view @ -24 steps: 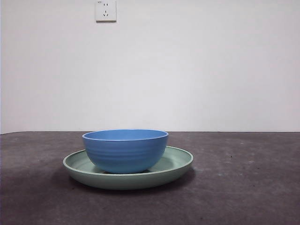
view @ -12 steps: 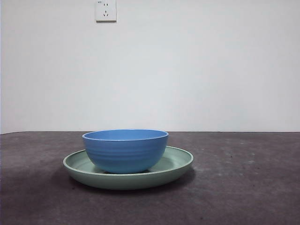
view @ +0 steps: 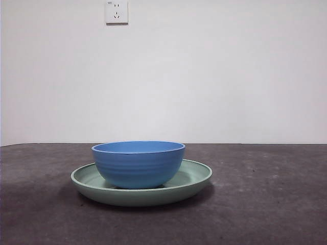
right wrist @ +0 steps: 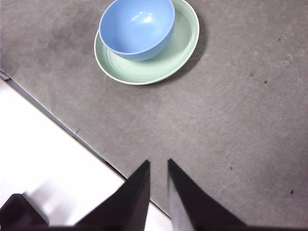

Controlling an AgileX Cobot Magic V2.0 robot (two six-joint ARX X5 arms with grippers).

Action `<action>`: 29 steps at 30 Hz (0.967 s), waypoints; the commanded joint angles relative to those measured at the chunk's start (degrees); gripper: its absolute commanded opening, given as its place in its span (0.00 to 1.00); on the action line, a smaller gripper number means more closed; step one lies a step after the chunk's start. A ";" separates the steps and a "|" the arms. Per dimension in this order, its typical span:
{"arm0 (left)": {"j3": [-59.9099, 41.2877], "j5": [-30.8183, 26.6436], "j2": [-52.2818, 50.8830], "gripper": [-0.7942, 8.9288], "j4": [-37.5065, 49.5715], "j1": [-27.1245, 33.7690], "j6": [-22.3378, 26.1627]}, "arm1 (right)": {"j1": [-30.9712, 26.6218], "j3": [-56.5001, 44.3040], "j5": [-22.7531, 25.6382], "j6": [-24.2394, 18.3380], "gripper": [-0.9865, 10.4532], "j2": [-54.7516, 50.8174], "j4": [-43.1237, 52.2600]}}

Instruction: Pick up the blue bowl, put it on the green plate, put it on desk

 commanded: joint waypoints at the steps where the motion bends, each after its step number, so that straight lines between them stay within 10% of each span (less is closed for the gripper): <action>1: -1.27 -0.37 -0.15 0.10 2.86 8.66 4.96 | 0.33 0.24 -0.15 -0.04 0.13 0.17 0.57; 12: -22.93 -0.35 -7.89 0.10 31.30 36.28 4.94 | 0.33 0.24 -0.15 -0.04 0.13 0.17 0.57; 29: -43.32 -0.37 -15.41 0.10 42.03 42.75 4.96 | 0.33 0.24 -0.15 -0.04 0.13 0.17 0.57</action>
